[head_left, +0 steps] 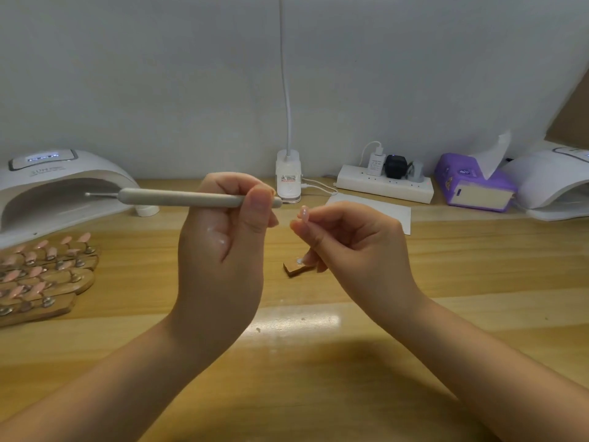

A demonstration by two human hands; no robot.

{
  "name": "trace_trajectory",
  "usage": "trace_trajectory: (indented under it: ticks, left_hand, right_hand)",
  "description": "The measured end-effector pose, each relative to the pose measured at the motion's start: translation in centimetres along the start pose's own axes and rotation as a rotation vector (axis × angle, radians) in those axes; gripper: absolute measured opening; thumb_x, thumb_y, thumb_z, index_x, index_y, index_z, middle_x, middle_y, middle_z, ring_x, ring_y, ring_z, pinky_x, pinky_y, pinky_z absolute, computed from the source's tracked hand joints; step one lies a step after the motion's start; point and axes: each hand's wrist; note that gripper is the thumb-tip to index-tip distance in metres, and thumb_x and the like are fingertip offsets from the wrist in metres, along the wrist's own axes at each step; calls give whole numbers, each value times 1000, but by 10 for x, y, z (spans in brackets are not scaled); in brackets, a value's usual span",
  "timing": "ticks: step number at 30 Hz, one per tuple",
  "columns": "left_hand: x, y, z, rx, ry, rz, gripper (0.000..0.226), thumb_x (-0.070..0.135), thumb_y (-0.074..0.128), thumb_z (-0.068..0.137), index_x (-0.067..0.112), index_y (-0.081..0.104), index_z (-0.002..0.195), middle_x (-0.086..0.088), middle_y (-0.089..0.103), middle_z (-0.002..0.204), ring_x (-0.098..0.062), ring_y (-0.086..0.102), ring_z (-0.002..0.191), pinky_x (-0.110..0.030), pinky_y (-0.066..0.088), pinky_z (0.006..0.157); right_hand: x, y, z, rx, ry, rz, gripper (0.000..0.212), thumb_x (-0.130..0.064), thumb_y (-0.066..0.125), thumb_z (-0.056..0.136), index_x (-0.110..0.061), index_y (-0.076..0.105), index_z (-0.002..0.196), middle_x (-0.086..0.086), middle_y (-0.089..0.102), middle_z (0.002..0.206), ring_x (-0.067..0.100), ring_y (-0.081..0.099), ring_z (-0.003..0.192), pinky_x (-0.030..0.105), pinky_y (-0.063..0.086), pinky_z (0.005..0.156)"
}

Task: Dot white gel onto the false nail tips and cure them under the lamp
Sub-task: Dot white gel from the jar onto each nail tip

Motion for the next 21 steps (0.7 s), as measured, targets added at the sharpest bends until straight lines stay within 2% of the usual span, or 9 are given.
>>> trace_trajectory:
  ticks: [6, 10, 21]
  left_hand:
    - [6, 0, -3, -83, 177, 75, 8, 18, 43, 96, 23, 49, 96, 0, 55, 80, -18, 56, 74, -32, 47, 70]
    - [5, 0, -4, -75, 232, 97, 11, 15, 40, 96, 24, 47, 97, 5, 54, 83, -10, 55, 74, -25, 46, 69]
    - [6, -1, -1, -28, 206, 99, 12, 15, 40, 97, 26, 46, 97, 1, 53, 83, -19, 52, 71, -29, 47, 67]
  right_hand:
    - [-18, 3, -1, 0, -29, -8, 12, -22, 70, 78, -16, 70, 89, -4, 70, 72, 15, 68, 57, 32, 56, 48]
    - [-18, 4, -2, -6, -38, -39, 9, -18, 70, 80, -17, 69, 89, -4, 69, 72, 15, 68, 58, 34, 56, 49]
    - [-14, 2, 0, 27, -16, -31, 9, -13, 72, 80, -10, 71, 89, 2, 70, 73, 17, 68, 57, 31, 56, 48]
Point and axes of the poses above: each hand's wrist, its own z-axis towards the middle knuckle, its own y-axis out of the palm, x = y × z
